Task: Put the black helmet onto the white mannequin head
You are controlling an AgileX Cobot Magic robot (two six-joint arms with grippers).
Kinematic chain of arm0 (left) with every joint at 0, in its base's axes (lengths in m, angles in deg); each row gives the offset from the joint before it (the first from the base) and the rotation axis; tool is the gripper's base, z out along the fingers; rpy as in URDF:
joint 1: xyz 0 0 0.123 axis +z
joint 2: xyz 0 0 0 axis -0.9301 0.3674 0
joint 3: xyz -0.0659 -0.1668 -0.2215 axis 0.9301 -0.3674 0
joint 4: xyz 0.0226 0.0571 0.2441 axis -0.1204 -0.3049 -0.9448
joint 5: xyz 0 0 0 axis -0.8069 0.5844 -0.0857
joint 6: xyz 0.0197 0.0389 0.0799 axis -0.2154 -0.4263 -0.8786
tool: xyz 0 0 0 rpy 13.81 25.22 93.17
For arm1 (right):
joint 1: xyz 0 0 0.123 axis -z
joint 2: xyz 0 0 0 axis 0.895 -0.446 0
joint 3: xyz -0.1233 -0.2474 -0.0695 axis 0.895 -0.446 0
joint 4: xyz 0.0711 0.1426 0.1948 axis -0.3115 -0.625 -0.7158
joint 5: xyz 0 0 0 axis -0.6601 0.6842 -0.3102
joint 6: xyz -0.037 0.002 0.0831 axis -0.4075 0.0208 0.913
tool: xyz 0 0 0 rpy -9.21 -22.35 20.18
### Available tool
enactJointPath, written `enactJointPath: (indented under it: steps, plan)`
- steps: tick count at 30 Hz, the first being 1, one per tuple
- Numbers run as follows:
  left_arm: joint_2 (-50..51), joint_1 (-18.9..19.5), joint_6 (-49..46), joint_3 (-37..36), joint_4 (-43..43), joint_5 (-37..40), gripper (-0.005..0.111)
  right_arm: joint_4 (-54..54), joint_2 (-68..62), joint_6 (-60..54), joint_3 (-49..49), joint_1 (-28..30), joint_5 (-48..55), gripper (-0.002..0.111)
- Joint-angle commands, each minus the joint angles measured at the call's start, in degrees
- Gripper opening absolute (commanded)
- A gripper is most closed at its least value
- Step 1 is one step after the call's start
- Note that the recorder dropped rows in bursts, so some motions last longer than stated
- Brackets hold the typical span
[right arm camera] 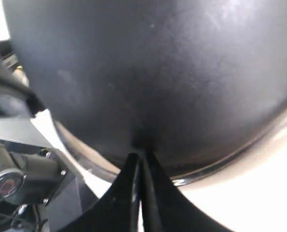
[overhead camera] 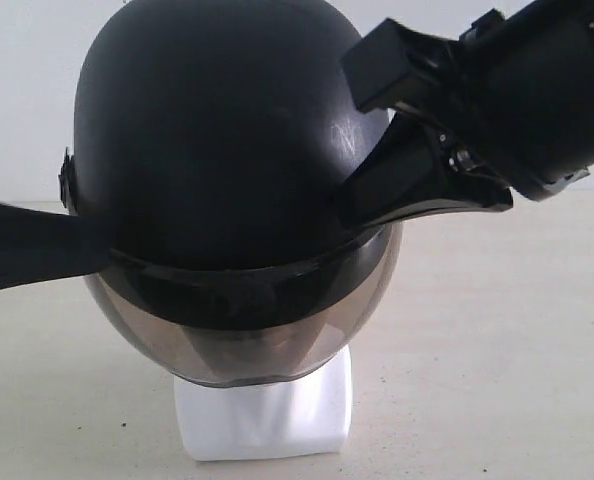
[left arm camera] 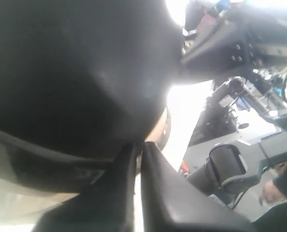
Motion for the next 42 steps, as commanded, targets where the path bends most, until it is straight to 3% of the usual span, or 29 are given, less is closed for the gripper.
enactJointPath:
  steps: [1, 6, 8, 10, 13, 17, 37, 42]
  plan:
    - [-5.90, -0.09, 1.56, -0.24, -0.61, -0.02, 0.004, 4.45, 3.79, 3.20, -0.24, -0.03, -4.69, 0.000]
    - [-12.23, -0.09, 5.24, -0.24, -0.61, -0.02, 0.004, 10.17, 11.71, 8.67, -0.24, -0.03, -2.86, 0.000]
    - [-14.49, -0.09, 7.58, -0.24, -0.61, -0.02, 0.004, 15.38, 15.97, 12.03, -0.24, 0.09, -1.01, 0.000]
    - [-17.77, -0.09, 8.47, -0.24, -0.61, -0.02, 0.004, 27.58, 22.38, 17.68, -0.24, 0.09, 2.02, 0.000]
    - [-21.58, -0.09, 8.47, -0.24, -0.61, -0.02, 0.004, 34.12, 28.21, 20.13, -0.24, 0.09, 7.86, 0.000]
    - [-23.43, -0.09, 8.47, -0.24, 1.89, -0.02, 0.004, 33.39, 34.05, 20.97, -0.24, 0.09, 13.79, 0.000]
    - [-23.33, -0.09, 8.47, -0.24, 1.88, -0.02, 0.004, 33.06, 38.92, 20.97, -0.24, 0.09, 13.89, 0.000]
    - [-27.95, -2.47, 8.47, -0.24, 1.52, 0.06, 0.004, 33.06, 38.86, 21.09, -0.24, 0.09, 13.89, 0.000]
